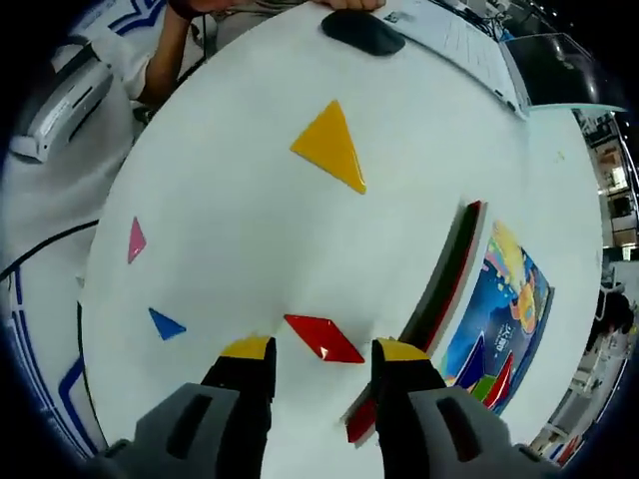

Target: Pick up the tangram pieces one by one and place each piece onto its matching region on the pattern sheet, fitting the shapes together until the outline on the sheet is completely filled by the tangram pieces

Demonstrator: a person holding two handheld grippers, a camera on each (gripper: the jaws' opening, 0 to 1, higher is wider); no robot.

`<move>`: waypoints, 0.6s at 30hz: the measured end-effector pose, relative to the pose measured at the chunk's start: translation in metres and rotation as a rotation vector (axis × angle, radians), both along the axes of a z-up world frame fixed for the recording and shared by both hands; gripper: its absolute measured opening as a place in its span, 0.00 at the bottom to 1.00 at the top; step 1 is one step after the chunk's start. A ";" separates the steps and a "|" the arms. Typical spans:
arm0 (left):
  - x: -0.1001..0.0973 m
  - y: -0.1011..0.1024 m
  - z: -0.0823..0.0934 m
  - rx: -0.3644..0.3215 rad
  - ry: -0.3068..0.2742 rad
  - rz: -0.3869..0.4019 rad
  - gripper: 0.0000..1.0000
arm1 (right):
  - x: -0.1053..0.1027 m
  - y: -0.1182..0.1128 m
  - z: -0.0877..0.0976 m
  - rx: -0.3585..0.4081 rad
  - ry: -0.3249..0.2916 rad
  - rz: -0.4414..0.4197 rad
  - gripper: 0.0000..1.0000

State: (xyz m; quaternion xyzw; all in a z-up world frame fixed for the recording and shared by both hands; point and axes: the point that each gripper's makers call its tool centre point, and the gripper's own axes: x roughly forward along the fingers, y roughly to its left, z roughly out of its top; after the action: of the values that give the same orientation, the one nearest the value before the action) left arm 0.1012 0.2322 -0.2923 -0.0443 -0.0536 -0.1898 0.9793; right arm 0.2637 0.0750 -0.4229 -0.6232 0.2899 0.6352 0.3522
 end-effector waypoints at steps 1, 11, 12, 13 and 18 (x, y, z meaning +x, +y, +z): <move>0.001 0.000 -0.001 0.000 0.004 0.000 0.44 | 0.001 0.000 -0.001 -0.002 -0.001 0.000 0.40; 0.006 -0.003 -0.008 0.004 0.023 -0.001 0.44 | 0.004 0.001 -0.004 -0.042 0.064 0.017 0.35; 0.006 -0.004 -0.009 0.006 0.025 -0.003 0.44 | 0.004 0.001 -0.004 -0.045 0.062 0.022 0.34; 0.006 -0.005 -0.009 0.006 0.025 -0.004 0.44 | 0.004 0.001 -0.004 -0.053 0.058 0.026 0.33; 0.005 -0.006 -0.010 0.009 0.026 -0.009 0.44 | 0.009 0.003 -0.003 -0.036 0.060 0.005 0.27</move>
State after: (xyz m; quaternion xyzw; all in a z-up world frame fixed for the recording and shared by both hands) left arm 0.1058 0.2264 -0.3021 -0.0427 -0.0400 -0.1937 0.9793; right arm 0.2723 0.0780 -0.4261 -0.6110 0.3101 0.6490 0.3306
